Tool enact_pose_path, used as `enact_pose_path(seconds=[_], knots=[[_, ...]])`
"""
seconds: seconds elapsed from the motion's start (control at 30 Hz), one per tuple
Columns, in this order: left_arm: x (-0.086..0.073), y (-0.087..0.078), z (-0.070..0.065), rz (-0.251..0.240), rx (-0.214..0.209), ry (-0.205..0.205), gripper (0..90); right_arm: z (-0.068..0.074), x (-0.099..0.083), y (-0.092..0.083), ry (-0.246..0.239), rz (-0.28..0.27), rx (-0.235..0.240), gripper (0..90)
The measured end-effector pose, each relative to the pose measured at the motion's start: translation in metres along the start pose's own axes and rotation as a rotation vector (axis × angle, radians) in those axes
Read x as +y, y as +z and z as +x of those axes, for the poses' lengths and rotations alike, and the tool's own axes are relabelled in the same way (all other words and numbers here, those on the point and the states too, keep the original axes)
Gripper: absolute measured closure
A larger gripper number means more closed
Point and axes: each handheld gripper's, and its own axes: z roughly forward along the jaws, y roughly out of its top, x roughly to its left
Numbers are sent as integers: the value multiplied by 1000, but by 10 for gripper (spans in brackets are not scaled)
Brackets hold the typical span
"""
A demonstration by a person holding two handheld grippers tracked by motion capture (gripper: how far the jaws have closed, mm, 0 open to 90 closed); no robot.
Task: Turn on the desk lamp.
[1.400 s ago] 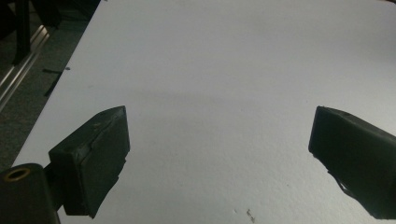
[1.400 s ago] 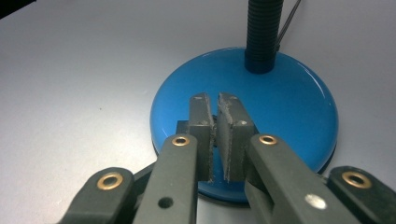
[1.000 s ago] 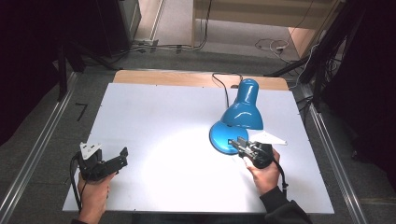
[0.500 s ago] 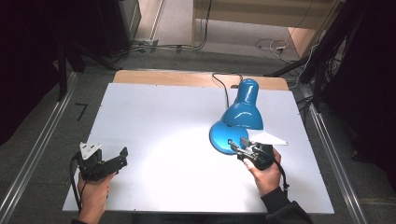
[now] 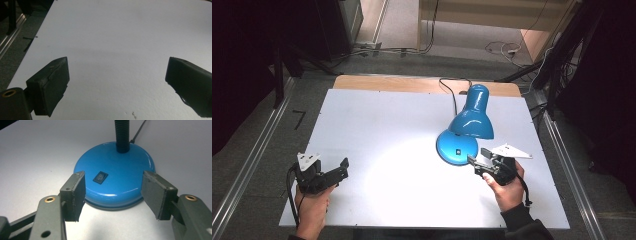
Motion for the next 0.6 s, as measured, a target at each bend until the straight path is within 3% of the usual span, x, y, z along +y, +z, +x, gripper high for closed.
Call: enact_pose_path(seconds=[0.6], knots=[[0, 0, 0, -2, 5, -3, 61, -41, -19, -38, 51, 9, -101, 273]])
